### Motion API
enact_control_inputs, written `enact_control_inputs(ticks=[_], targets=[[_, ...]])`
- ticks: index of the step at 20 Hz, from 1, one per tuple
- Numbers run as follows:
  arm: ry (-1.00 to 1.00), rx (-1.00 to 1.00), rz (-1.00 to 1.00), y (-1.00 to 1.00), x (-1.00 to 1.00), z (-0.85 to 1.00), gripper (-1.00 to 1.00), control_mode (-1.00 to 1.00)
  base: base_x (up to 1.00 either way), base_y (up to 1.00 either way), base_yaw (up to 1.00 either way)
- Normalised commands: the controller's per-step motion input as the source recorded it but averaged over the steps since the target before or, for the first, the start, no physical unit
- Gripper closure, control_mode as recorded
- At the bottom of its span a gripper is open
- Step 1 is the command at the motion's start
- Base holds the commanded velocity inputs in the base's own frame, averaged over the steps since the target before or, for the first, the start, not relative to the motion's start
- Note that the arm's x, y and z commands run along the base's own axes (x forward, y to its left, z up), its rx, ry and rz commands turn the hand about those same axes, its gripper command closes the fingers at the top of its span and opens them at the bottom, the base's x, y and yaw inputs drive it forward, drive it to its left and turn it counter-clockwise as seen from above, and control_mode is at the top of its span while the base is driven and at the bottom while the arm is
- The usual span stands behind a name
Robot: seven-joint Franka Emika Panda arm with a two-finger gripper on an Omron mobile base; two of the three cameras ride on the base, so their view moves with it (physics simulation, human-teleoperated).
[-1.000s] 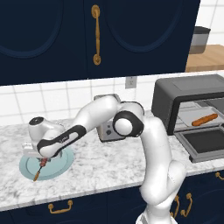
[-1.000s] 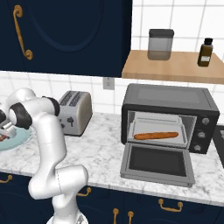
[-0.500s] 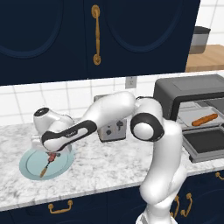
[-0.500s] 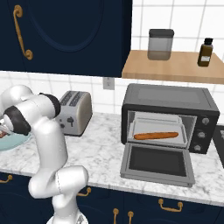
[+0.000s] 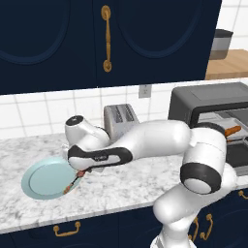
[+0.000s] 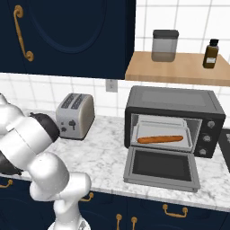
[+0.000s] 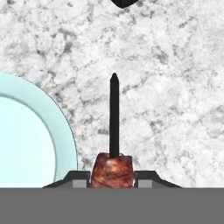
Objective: Pick up the kebab skewer and baguette bread, and place them inside the toaster oven. Close the toaster oven door and start by setting the timer.
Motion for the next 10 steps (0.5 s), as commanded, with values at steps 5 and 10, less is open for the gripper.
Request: enact_control_inputs(ticks=[5, 10], targets=[[0.0, 0.07, -0.26, -1.0, -0.19, 0.52, 1.0, -1.0, 0.0, 0.0, 0.0], [0.0, 0.05, -0.23, -1.0, -0.17, 0.45, 1.0, -1.0, 0.0, 0.0, 0.0]])
